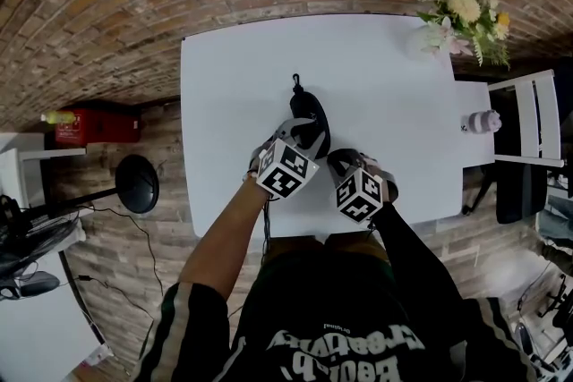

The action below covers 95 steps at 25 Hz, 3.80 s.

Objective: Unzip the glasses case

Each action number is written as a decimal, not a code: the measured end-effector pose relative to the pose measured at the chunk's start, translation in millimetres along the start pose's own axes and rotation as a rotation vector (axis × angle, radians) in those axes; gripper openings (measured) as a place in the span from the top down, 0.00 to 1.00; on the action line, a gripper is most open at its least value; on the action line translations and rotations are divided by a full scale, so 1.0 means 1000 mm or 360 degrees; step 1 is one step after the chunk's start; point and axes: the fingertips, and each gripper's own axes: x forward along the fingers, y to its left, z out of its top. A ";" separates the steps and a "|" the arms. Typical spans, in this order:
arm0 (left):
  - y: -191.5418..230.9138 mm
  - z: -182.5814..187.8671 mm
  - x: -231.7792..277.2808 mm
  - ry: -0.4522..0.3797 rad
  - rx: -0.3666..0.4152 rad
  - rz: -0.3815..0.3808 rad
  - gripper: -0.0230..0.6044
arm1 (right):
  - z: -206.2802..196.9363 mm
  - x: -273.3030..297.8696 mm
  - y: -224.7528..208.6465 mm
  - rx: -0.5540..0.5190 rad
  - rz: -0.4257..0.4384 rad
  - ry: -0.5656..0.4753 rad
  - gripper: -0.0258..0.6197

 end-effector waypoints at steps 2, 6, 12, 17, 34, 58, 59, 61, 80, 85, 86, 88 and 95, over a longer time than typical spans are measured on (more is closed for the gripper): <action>-0.001 0.001 0.000 -0.0010 0.0007 0.0003 0.83 | -0.001 0.000 -0.001 0.0002 -0.0008 -0.0002 0.94; 0.001 -0.001 -0.001 -0.0025 0.0000 0.0000 0.83 | -0.001 0.000 -0.002 0.0009 -0.0015 -0.0006 0.94; 0.001 -0.002 -0.002 -0.0032 -0.0008 -0.0012 0.83 | -0.001 0.000 -0.003 0.0002 -0.0020 -0.0010 0.94; 0.001 -0.001 -0.002 -0.0038 -0.0009 -0.0017 0.83 | -0.002 0.000 -0.007 -0.0003 -0.0029 -0.0007 0.94; 0.001 -0.002 -0.002 -0.0041 -0.0016 -0.0048 0.83 | -0.002 0.003 -0.020 -0.0028 -0.0048 -0.0005 0.94; 0.001 -0.001 -0.002 -0.0049 -0.0018 -0.0087 0.83 | 0.007 0.008 -0.043 -0.0121 -0.0075 -0.0005 0.94; 0.001 -0.001 -0.002 -0.0048 -0.0018 -0.0087 0.83 | 0.008 0.008 -0.045 -0.0126 -0.0076 -0.0005 0.94; 0.001 -0.002 -0.002 -0.0047 -0.0018 -0.0089 0.83 | 0.009 0.009 -0.047 -0.0139 -0.0076 -0.0003 0.94; 0.001 -0.002 -0.003 -0.0063 -0.0022 -0.0105 0.83 | 0.018 0.017 -0.063 -0.0226 -0.0066 -0.0004 0.94; 0.002 -0.002 -0.003 -0.0065 -0.0023 -0.0111 0.83 | 0.022 0.021 -0.069 -0.0252 -0.0066 -0.0007 0.94; 0.002 -0.002 -0.003 -0.0066 -0.0024 -0.0112 0.83 | 0.023 0.022 -0.071 -0.0257 -0.0067 -0.0006 0.94; 0.002 -0.002 -0.003 -0.0068 -0.0025 -0.0113 0.83 | 0.025 0.024 -0.074 -0.0263 -0.0068 -0.0004 0.94; 0.001 -0.001 -0.004 -0.0077 -0.0036 -0.0115 0.83 | 0.030 0.030 -0.084 -0.0278 -0.0074 -0.0001 0.94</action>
